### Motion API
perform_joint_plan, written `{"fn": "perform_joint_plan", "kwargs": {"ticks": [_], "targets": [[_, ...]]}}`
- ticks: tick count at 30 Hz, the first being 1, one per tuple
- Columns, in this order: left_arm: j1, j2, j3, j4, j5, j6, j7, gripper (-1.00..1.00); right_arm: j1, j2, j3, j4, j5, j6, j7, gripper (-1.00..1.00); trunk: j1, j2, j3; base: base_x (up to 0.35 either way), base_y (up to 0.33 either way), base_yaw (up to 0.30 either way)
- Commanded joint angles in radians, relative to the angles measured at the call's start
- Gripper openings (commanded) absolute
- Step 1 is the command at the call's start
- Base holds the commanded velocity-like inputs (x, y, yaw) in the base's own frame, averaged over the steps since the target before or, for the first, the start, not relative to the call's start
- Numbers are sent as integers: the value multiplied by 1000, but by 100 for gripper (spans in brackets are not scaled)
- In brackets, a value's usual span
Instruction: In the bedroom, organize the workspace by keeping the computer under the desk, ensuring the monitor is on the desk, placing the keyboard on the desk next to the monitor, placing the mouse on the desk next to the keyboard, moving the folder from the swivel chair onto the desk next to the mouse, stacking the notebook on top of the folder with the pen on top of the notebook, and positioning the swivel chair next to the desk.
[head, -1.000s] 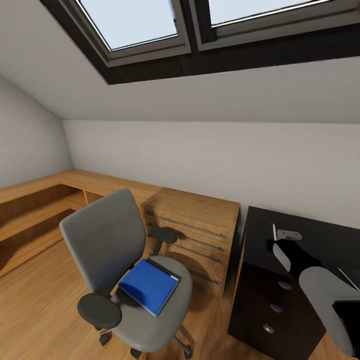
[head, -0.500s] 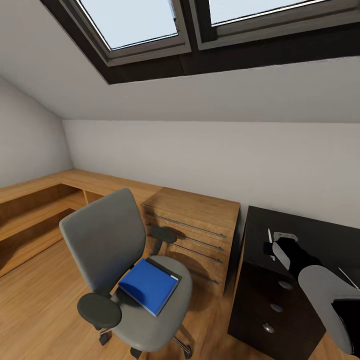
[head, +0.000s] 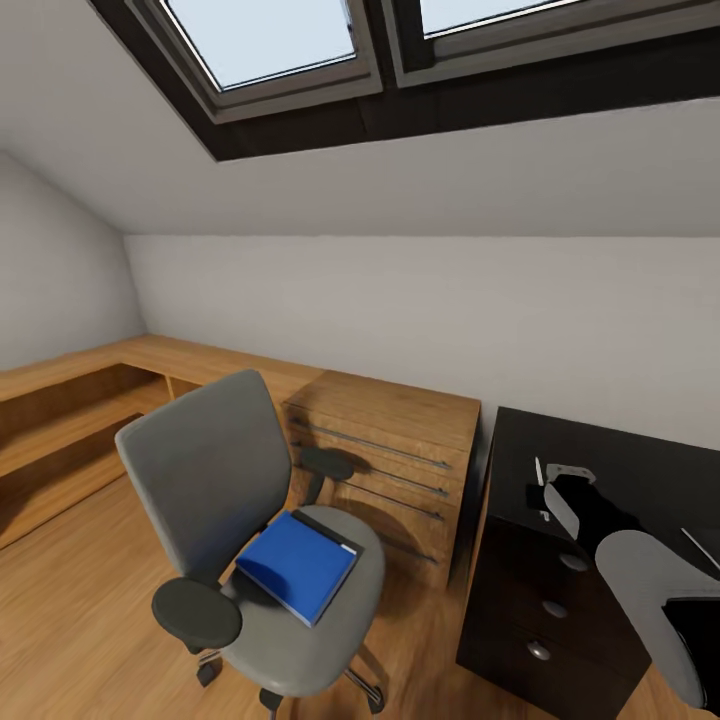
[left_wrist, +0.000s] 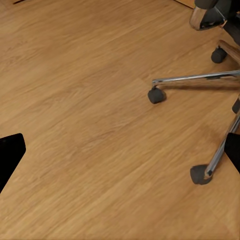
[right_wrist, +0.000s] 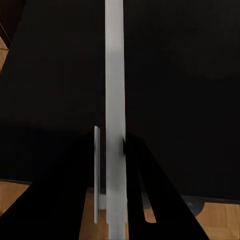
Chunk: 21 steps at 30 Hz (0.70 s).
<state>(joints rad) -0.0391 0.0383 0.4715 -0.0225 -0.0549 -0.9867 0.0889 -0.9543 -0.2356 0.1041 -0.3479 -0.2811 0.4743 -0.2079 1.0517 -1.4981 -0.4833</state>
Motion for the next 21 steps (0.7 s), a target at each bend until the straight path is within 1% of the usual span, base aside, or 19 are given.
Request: {"fn": "perform_joint_plan", "kwargs": {"ticks": [1,10,16,21], "targets": [[-1,0,-2,1,-6,-3,10,100,-1,-1,8,-2,-12,4,-5,-100,0,-1,-1,0,0,0],[-1,3,-1,1,-5,-3,10,100,0,1,8,-2,-12,3,-5,-100,0,-1,-1,0,0,0],[-1,3,-1,1,-5,-3,9,100,-1,1,8,-2,-12,3,-5,-100,0,-1,-1,181,0,0],[-1,2,-1,1,-6,-3,9,100,-1,1,8,-2,-12,3,-5,-100,0,-1,-1,41,0,0]]}}
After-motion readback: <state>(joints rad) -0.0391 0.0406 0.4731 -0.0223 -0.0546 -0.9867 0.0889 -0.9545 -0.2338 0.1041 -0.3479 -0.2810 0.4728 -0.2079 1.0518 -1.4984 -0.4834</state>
